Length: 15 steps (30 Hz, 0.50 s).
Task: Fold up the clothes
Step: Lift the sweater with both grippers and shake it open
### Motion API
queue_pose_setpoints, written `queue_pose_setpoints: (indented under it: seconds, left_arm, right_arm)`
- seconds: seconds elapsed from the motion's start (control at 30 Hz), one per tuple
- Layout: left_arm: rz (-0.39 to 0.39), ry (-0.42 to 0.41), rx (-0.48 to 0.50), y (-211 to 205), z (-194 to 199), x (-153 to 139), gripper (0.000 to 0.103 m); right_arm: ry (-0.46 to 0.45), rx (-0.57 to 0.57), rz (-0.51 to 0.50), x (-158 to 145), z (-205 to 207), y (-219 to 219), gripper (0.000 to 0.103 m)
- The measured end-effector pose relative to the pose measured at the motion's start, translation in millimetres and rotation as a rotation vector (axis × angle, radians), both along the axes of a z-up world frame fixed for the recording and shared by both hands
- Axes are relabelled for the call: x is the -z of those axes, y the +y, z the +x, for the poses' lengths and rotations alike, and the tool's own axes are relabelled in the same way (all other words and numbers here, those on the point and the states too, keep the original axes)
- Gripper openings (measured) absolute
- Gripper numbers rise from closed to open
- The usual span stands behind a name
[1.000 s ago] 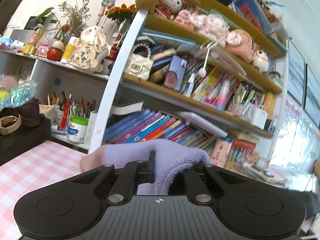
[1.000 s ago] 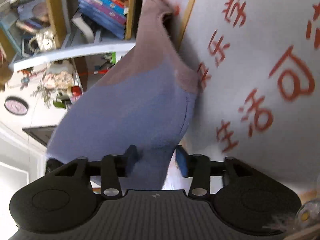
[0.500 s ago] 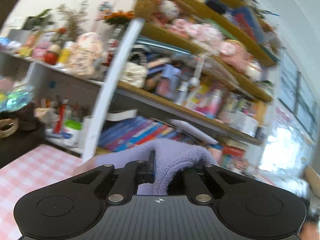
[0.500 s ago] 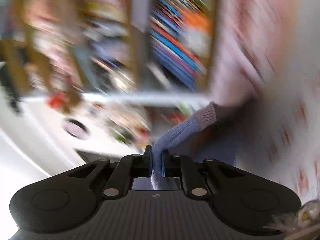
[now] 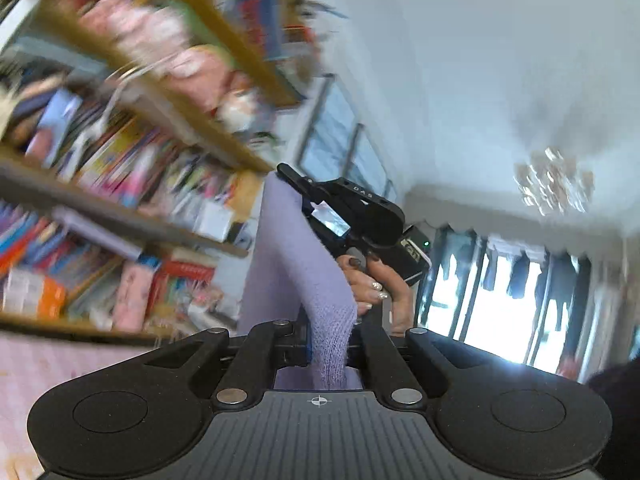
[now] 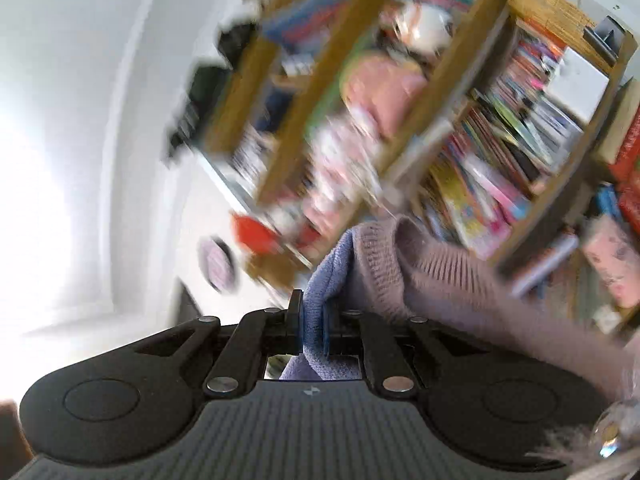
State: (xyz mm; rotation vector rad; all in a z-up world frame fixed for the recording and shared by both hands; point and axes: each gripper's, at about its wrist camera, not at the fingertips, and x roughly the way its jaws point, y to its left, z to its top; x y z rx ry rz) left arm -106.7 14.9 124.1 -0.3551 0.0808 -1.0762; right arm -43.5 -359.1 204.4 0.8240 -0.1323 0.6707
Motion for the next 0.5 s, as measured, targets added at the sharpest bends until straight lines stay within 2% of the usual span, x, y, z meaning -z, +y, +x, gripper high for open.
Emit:
queue_pose_setpoints:
  seconds: [0.07, 0.23, 0.3, 0.4, 0.47, 0.5]
  left_arm:
    - [0.035, 0.088, -0.086, 8, 15, 25, 0.004]
    - [0.217, 0.311, -0.342, 31, 49, 87, 0.004]
    - [0.287, 0.369, -0.446, 38, 57, 103, 0.009]
    - [0.309, 0.364, -0.554, 52, 55, 103, 0.024]
    - [0.304, 0.314, -0.604, 59, 47, 95, 0.043]
    - [0.306, 0.279, -0.623, 60, 43, 89, 0.046]
  right_arm:
    - [0.097, -0.006, -0.043, 14, 29, 14, 0.008]
    - [0.376, -0.042, -0.186, 85, 120, 79, 0.008]
    - [0.455, -0.037, -0.266, 108, 152, 112, 0.008]
    - [0.551, -0.017, -0.365, 141, 196, 155, 0.008]
    - [0.589, -0.020, -0.387, 160, 218, 170, 0.008]
    - [0.611, -0.025, -0.389, 168, 228, 178, 0.009]
